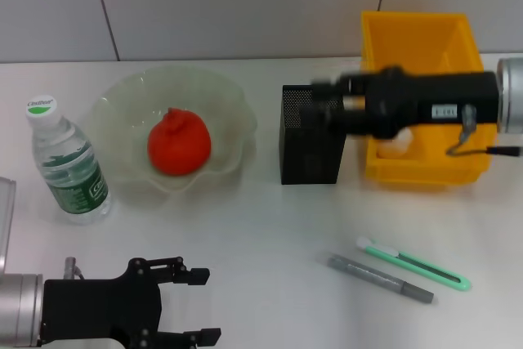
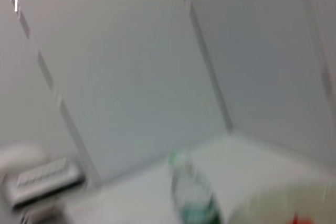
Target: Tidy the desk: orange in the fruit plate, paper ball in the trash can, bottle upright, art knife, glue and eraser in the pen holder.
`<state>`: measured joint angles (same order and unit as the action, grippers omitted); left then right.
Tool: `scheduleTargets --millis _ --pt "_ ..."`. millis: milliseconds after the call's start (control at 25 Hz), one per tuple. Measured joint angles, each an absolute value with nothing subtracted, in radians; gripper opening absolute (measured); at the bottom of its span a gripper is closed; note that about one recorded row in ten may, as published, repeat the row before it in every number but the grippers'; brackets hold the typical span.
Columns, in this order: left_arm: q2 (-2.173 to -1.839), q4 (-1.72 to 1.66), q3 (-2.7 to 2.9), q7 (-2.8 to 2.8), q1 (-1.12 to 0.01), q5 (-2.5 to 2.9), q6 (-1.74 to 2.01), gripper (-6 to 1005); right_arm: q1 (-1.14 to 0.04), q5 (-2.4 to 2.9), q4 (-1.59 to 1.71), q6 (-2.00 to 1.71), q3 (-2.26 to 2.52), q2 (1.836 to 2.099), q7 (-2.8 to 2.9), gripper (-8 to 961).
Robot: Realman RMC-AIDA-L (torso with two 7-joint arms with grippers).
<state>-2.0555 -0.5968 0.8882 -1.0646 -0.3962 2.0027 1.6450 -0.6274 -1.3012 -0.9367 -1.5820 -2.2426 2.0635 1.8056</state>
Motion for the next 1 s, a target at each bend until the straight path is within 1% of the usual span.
scheduleTargets --millis 120,320,680,1000 --pt "-2.055 -0.597 0.888 -1.065 -0.396 2.003 1.646 784 -0.667 -1.138 -1.036 -1.666 -2.224 2.054 1.985 614" --pt "-2.056 -0.597 0.889 -1.065 -0.396 2.003 1.646 784 -0.697 -1.037 -1.110 -1.741 -2.219 2.047 2.091 613" --pt "-2.056 -0.597 0.889 -1.064 -0.398 2.003 1.644 784 -0.760 -0.869 -1.114 -1.802 -2.209 2.042 2.169 612" --pt "-2.056 -0.597 0.888 -1.068 -0.400 2.002 1.644 784 -0.827 -0.702 -1.124 -1.829 -2.078 2.032 2.275 610"
